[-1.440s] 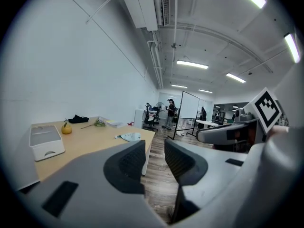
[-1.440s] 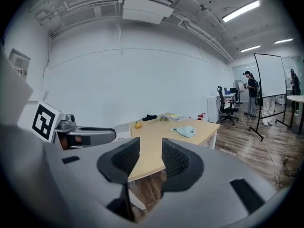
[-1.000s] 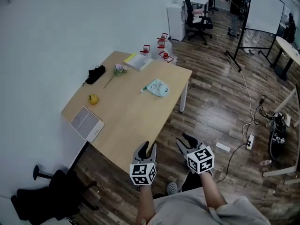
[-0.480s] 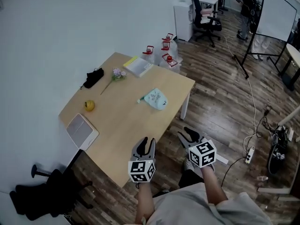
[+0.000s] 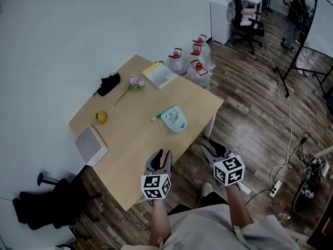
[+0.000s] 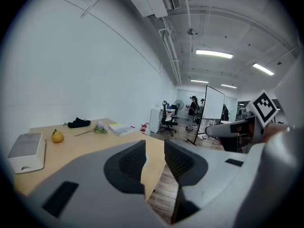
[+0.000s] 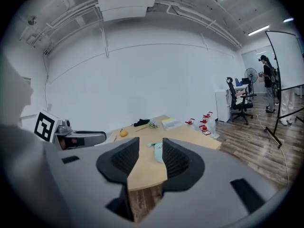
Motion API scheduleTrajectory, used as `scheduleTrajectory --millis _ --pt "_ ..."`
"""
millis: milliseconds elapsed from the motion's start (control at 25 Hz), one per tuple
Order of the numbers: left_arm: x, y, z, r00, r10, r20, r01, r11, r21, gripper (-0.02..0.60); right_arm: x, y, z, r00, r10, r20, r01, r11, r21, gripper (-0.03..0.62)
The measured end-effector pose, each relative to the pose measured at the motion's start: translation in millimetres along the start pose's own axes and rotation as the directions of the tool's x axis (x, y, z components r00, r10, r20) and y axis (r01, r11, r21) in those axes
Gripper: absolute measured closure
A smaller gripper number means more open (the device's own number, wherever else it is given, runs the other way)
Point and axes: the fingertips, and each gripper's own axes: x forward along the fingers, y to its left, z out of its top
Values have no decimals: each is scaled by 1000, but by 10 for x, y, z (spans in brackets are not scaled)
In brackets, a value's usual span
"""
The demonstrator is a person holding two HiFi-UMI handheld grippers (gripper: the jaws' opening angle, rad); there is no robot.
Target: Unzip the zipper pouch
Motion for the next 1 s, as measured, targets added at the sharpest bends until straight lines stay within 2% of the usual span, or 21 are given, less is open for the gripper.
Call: scheduleTrajectory --millis 280,560,840,1000 --pt "376 -263 -8 999 17 -32 -17 1000 5 451 -82 -548 47 1000 9 -12 -9 999 35 433" --pt "563 -115 -176 996 66 -64 -68 997 -32 451 135 -860 -90 997 24 -67 -21 998 52 433" --pt "845 440 -200 991 100 -93 -101 995 -12 451 789 -913 -27 996 49 -69 -43 996 76 433" --pt "1237 835 -14 991 117 -70 -119 992 -27 451 1170 -1048 35 994 44 -95 -38 997 66 433"
